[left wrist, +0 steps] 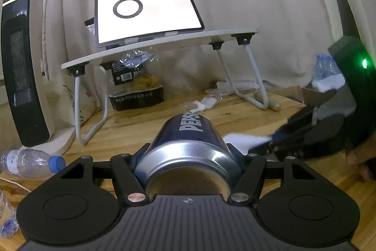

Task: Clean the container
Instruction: 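Grasp the white paper towel again with the right gripper, then wipe the can's bottom with the towel in the right gripper while the left gripper holds the can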

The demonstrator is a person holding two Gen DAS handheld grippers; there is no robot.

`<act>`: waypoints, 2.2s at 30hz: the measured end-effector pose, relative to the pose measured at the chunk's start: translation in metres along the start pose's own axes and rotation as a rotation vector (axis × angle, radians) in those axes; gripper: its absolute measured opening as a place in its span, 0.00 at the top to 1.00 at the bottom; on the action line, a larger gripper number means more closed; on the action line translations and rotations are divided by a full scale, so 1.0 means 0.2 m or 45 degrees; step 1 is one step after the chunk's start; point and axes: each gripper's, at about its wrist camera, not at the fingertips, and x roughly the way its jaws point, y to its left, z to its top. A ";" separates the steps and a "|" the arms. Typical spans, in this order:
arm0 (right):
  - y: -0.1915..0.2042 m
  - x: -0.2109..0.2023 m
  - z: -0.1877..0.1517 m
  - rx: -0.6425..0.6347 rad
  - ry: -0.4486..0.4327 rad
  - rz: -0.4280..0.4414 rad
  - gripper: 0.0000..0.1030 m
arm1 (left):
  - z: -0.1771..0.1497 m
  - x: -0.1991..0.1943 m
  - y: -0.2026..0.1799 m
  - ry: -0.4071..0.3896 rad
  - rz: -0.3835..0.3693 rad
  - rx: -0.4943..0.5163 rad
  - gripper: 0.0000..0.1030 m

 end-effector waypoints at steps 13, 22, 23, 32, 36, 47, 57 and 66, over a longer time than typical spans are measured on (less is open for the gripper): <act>0.13 -0.25 0.24 0.038 -0.305 0.312 0.90 | 0.00 -0.03 -0.08 -0.040 -0.037 0.116 0.35; 0.21 -0.35 0.24 0.126 -0.291 0.668 0.90 | 0.00 -0.04 -0.07 -0.057 -0.075 0.102 0.35; 0.19 -0.33 0.25 0.143 -0.288 0.643 0.90 | 0.00 -0.05 -0.07 -0.065 -0.081 0.106 0.35; 0.04 -0.29 0.24 0.206 -0.291 0.494 0.90 | 0.00 -0.07 -0.09 -0.085 -0.061 0.153 0.35; 0.08 -0.37 0.16 0.295 -0.260 0.694 0.90 | 0.00 -0.06 -0.05 -0.084 -0.058 0.092 0.35; -0.13 -0.26 0.17 0.422 -0.280 0.504 0.90 | 0.00 -0.07 -0.08 -0.091 -0.062 0.140 0.35; 0.06 -0.43 0.08 0.330 -0.220 0.724 0.90 | 0.00 -0.05 -0.06 -0.073 -0.053 0.098 0.35; -0.05 -0.32 0.17 0.333 -0.284 0.466 0.90 | 0.00 -0.08 -0.10 -0.099 -0.039 0.152 0.35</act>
